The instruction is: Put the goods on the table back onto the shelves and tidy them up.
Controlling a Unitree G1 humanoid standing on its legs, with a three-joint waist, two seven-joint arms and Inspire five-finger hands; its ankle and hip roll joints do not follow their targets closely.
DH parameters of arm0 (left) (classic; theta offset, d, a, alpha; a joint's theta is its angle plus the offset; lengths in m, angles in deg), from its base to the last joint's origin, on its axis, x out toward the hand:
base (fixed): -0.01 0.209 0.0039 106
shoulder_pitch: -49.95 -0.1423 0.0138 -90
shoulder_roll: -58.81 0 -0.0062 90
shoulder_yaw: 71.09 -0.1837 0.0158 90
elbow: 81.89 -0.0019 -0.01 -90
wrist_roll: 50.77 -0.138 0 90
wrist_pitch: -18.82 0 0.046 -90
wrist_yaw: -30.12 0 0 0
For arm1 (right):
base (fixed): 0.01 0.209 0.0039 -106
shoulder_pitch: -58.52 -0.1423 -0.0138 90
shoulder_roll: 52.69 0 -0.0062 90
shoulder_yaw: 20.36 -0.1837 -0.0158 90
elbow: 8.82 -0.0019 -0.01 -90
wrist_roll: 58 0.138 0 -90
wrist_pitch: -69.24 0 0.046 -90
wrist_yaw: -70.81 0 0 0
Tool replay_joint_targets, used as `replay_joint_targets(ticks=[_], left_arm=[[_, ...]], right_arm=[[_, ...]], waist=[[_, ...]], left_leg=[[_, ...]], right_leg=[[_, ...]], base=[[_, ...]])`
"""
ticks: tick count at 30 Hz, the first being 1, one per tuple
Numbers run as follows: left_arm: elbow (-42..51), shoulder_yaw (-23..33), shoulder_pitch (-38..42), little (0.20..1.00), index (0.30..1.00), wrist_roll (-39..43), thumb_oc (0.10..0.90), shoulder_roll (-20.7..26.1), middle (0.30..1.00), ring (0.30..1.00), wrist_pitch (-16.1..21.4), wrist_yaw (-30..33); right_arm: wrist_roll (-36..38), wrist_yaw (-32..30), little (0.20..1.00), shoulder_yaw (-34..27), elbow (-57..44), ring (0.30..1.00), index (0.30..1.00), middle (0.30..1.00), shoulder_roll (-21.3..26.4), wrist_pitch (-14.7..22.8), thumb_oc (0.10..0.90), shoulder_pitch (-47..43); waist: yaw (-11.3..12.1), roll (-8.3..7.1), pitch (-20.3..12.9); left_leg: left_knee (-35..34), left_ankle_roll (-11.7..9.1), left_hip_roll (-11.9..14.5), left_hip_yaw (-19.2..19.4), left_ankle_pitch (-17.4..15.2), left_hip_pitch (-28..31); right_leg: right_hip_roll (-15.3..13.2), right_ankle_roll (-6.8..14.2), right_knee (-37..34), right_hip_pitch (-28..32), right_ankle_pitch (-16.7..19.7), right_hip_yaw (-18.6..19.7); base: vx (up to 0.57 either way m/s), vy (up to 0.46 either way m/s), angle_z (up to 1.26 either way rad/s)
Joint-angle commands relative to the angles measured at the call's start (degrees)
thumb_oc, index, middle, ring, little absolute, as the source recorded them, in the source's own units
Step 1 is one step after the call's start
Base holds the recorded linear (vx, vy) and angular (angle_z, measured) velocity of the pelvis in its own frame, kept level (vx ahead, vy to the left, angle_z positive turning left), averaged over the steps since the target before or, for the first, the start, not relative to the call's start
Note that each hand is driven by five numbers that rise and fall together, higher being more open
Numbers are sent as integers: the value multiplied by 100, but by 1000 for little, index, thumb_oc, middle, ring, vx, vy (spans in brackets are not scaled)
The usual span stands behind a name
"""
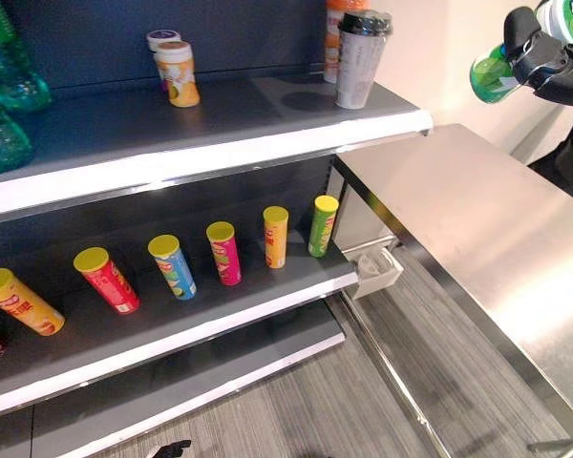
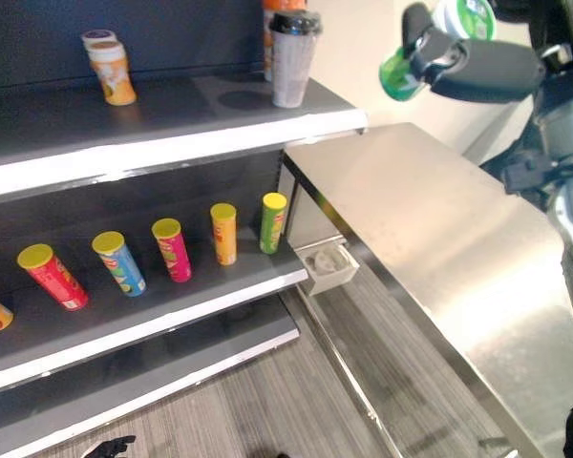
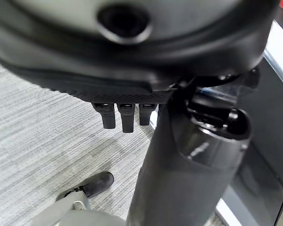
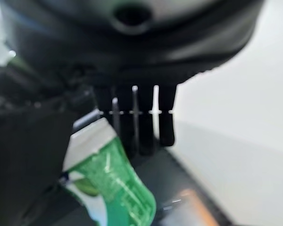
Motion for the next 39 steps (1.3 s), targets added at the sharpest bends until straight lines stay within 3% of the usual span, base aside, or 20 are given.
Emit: replay_joint_targets(ticks=[1, 6, 8, 10, 11, 23, 39], left_arm=[[-143, -207, 51, 900, 900, -113, 800, 407, 900, 900, 233, -42], [-212, -239, 57, 900, 900, -85, 800, 394, 900, 900, 251, -18], [-279, -265, 77, 900, 900, -59, 800, 416, 900, 900, 260, 28], [-293, -250, 76, 900, 900, -42, 800, 407, 900, 900, 258, 36], [-317, -261, 91, 900, 900, -17, 800, 425, 900, 900, 265, 46], [-535, -373, 158, 900, 900, 83, 800, 416, 900, 900, 274, 134], [-680, -401, 210, 900, 900, 167, 800, 415, 900, 900, 292, 231]], right_arm=[[689, 18, 300, 221, 274, 300, 300, 300, 106, 291, 400, -825], [770, 96, 300, 1052, 585, 300, 300, 300, 11, 236, 400, -1669], [775, 172, 300, 1819, 964, 300, 300, 300, -119, 155, 400, -2368], [801, 199, 300, 1973, 1028, 300, 300, 300, -146, 154, 400, -2515], [771, 236, 300, 2365, 1293, 300, 300, 300, -192, 85, 400, -2857], [596, 286, 300, 3476, 2312, 300, 300, 300, -505, -91, 400, -3834], [159, 235, 300, 4276, 2822, 300, 300, 300, -775, -196, 400, -4575]], waist=[[300, -205, -375], [425, -235, -398], [586, -281, -388], [610, -278, -386], [718, -310, -378], [1065, -368, -306], [1213, -418, -286]], left_leg=[[68, -561, 661, 113, -77, -203], [75, -575, 657, 47, -53, -226], [83, -575, 619, -57, -19, -293], [84, -575, 608, -93, -9, -315], [85, -576, 588, -172, 8, -367], [93, -583, 504, -545, 78, -567], [86, -567, 438, -751, 114, -732]], right_leg=[[-748, 707, 224, 138, -327, -262], [-782, 710, 265, 191, -330, -368], [-835, 714, 323, 224, -322, -521], [-847, 712, 336, 233, -326, -558], [-882, 716, 374, 248, -320, -668], [-953, 732, 492, 344, -339, -1054], [-993, 739, 513, 330, -331, -1239]], base=[[-12, 1, 13], [-11, 7, 6], [-36, 21, 31], [-24, 16, 29], [-28, 22, 26], [-8, 12, 23], [-1, 14, 8]])
